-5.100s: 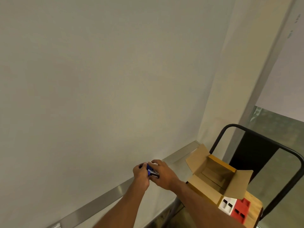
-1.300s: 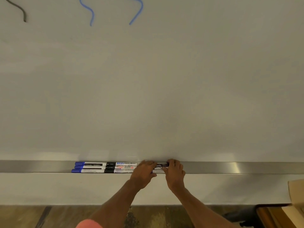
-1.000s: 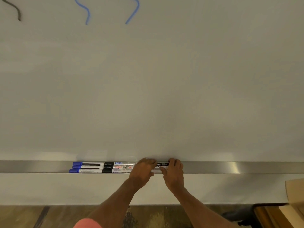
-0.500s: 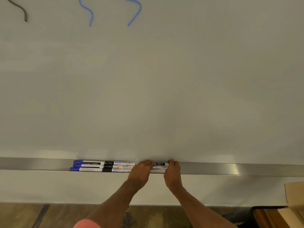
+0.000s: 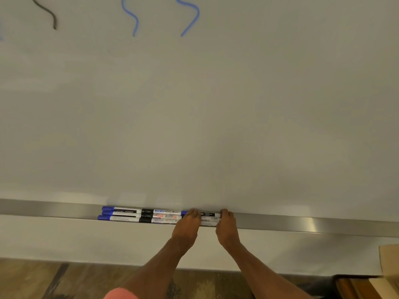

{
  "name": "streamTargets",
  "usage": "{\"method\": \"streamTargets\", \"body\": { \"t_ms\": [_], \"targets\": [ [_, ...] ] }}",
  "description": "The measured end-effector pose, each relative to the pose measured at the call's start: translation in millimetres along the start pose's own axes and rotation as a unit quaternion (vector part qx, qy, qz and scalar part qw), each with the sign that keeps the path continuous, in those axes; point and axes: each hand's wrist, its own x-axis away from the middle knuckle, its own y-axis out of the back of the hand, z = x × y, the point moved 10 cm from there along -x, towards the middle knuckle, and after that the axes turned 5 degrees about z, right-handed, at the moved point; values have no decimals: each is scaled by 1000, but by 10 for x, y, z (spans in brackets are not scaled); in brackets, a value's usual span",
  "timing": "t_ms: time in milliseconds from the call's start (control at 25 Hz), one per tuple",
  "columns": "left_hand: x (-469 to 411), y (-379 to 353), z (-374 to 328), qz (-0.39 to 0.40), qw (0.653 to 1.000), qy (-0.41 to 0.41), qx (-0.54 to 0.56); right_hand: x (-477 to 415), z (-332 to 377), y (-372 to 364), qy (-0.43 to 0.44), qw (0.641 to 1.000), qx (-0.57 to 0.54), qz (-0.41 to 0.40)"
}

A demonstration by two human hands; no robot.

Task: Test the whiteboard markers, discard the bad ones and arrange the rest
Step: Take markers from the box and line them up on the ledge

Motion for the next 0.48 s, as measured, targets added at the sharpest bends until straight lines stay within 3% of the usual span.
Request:
{"method": "streamTargets", "body": {
  "t_ms": [480],
  "targets": [
    [1, 4, -49, 11, 1000, -9, -4, 50, 22, 19, 5, 1000, 1, 12]
  ]
}}
